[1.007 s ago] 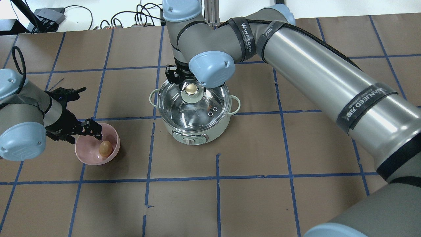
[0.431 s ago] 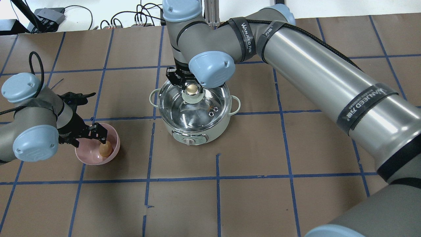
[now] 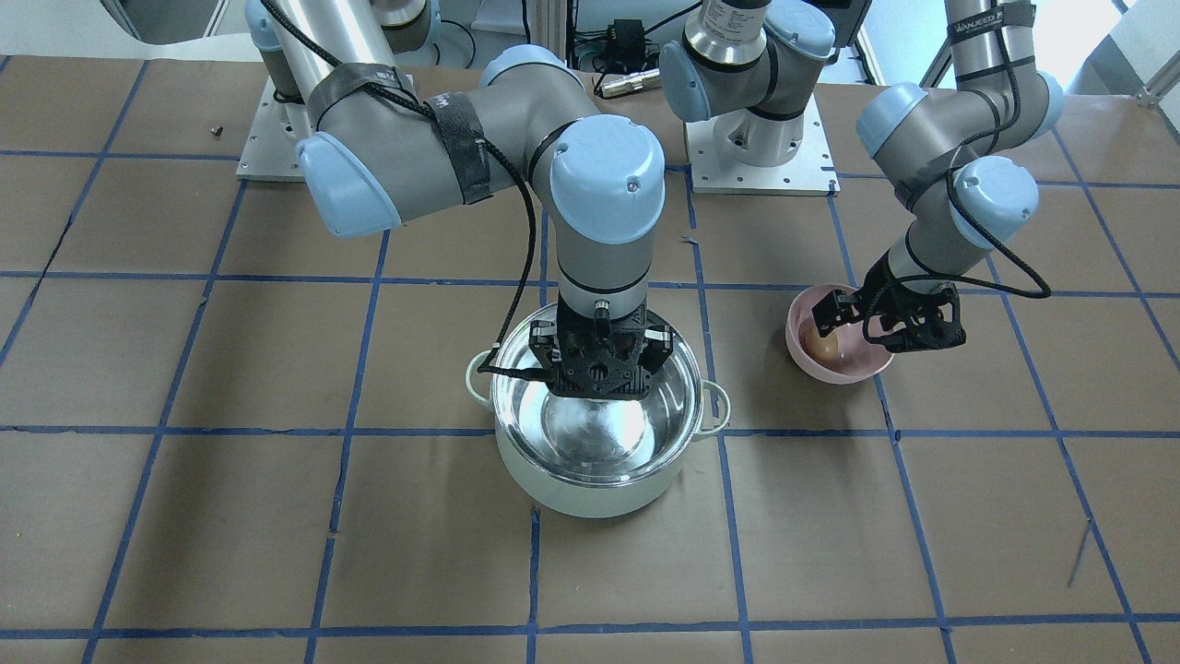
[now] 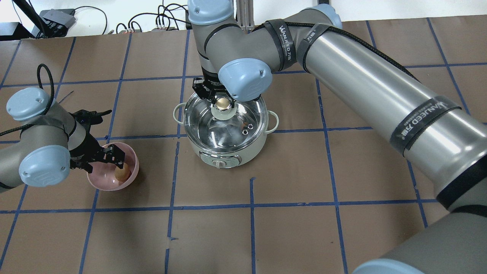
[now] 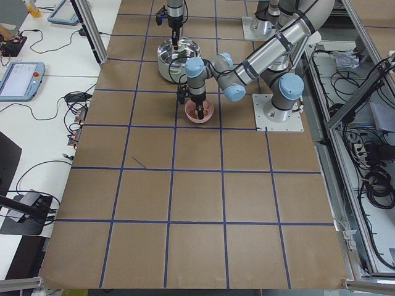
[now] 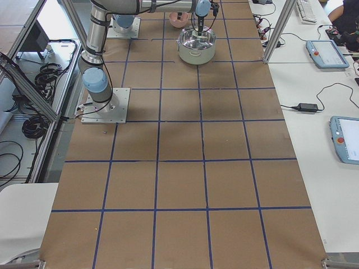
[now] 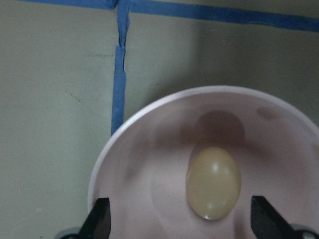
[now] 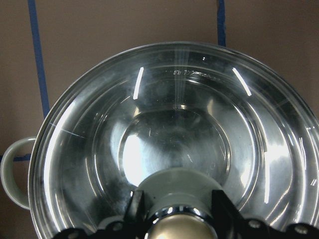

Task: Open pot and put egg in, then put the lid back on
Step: 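Lift the glass lid with the right gripper while the left grasps the egg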

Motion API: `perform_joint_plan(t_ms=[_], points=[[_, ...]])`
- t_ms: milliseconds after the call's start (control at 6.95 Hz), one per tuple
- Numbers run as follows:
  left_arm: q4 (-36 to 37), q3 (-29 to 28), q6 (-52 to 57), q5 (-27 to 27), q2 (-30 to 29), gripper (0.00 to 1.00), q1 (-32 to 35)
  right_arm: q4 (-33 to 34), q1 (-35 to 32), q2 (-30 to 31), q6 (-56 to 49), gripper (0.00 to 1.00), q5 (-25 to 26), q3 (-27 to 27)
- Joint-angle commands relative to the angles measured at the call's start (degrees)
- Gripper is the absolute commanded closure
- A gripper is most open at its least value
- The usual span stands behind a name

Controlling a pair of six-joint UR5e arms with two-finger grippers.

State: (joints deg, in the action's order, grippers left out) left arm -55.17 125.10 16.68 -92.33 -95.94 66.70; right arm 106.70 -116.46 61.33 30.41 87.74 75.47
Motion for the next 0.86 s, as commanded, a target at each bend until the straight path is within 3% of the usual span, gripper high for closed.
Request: perform_joint_plan(t_ms=[0,288,719], points=[[0.07,0.14,-0.33,0.04,-0.21,0.01,0.19,-0.01,0.17,0.19,0.0,0.87,-0.03,-0.85],[-0.02,0.14,-0.15,-0.04,-0.39,0.01,0.1,-4.1,3.5,1.68,-2.36,0.87,0.14,-6.01],[-0.11,0.14,-0.42,0.74,-1.0,0.01,0.19,-19.04,21.56,10.28,-23.83,0.87,-0.55,-6.22]])
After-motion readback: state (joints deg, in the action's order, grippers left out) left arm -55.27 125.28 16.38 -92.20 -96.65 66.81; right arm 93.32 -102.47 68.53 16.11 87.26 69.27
